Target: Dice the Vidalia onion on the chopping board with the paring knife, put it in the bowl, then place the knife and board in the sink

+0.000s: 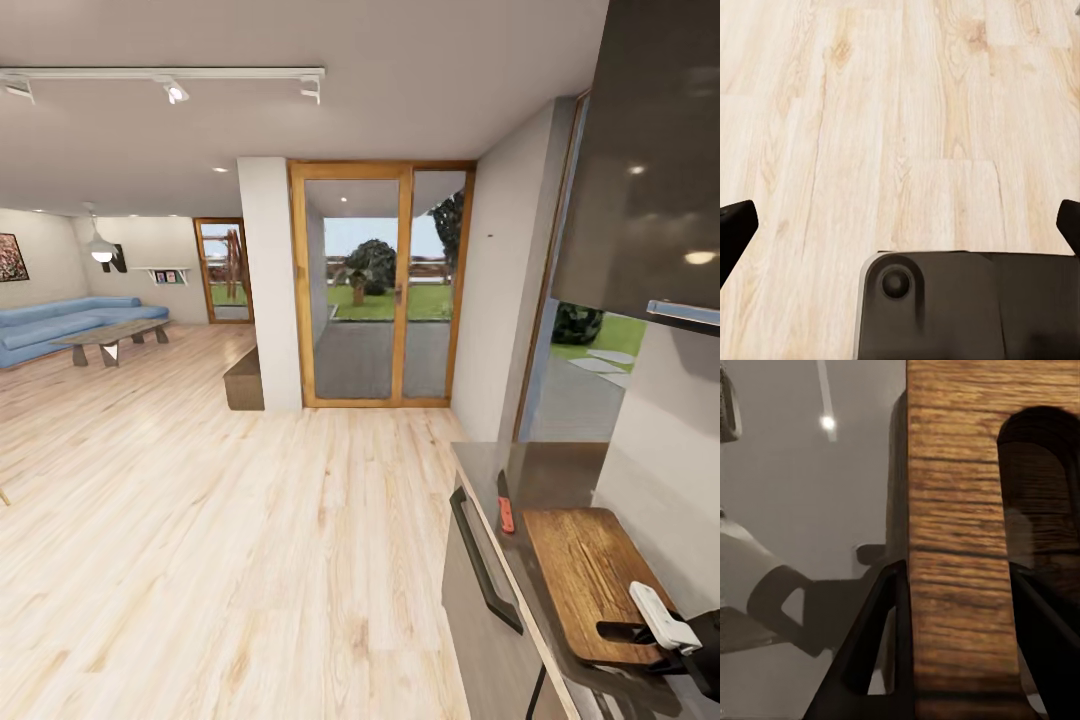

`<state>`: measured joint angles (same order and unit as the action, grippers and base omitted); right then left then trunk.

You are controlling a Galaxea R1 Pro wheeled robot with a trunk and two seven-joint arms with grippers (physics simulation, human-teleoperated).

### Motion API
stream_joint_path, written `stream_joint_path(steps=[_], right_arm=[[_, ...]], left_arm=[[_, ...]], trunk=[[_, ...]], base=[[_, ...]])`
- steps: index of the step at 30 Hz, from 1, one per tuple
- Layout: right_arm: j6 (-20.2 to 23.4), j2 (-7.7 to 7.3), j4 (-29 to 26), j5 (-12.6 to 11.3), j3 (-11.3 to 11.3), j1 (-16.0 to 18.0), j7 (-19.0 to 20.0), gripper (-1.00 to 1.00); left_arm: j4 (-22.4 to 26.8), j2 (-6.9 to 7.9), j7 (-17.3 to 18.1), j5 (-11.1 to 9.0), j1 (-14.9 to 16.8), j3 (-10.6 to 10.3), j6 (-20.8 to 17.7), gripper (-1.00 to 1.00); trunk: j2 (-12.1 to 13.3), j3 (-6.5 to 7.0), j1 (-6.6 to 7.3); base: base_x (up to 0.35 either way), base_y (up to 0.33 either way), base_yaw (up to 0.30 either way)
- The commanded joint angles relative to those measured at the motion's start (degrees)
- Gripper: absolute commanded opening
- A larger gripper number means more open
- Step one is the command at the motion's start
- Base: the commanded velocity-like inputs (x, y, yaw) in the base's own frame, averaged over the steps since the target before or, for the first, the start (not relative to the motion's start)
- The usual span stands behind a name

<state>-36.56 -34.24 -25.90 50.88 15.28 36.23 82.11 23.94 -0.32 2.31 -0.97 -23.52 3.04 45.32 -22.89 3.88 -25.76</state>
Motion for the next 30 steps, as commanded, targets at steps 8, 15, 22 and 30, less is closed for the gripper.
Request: stream_joint_path(steps=[8, 15, 22, 30], right_arm=[[-0.2, 0.33, -0.1, 4.4, 0.5, 0.0, -0.2, -1.0], [-0.1, 0.32, -0.1, 4.7, 0.6, 0.1, -0.3, 1.0], [-0.1, 0.39, -0.2, 4.7, 0.6, 0.0, -0.4, 1.0], [0.3, 0.47, -0.8, 4.3, 1.0, 0.1, 0.1, 1.0]], left_arm=[[0.1, -0.03, 0.2, -0.1, 0.0, 0.2, 0.0, 1.0], [0.1, -0.03, 0.2, -0.1, 0.0, 0.2, 0.0, 1.0], [0.1, -0.03, 0.2, -0.1, 0.0, 0.2, 0.0, 1.0], [0.0, -0.03, 0.2, -0.1, 0.0, 0.2, 0.0, 1.0]], trunk=[[0.0, 0.0, -0.02], [0.0, 0.0, -0.02], [0.0, 0.0, -0.02], [0.0, 0.0, -0.02]], base=[[0.0, 0.0, 0.0], [0.0, 0.0, 0.0], [0.0, 0.0, 0.0], [0.0, 0.0, 0.0]])
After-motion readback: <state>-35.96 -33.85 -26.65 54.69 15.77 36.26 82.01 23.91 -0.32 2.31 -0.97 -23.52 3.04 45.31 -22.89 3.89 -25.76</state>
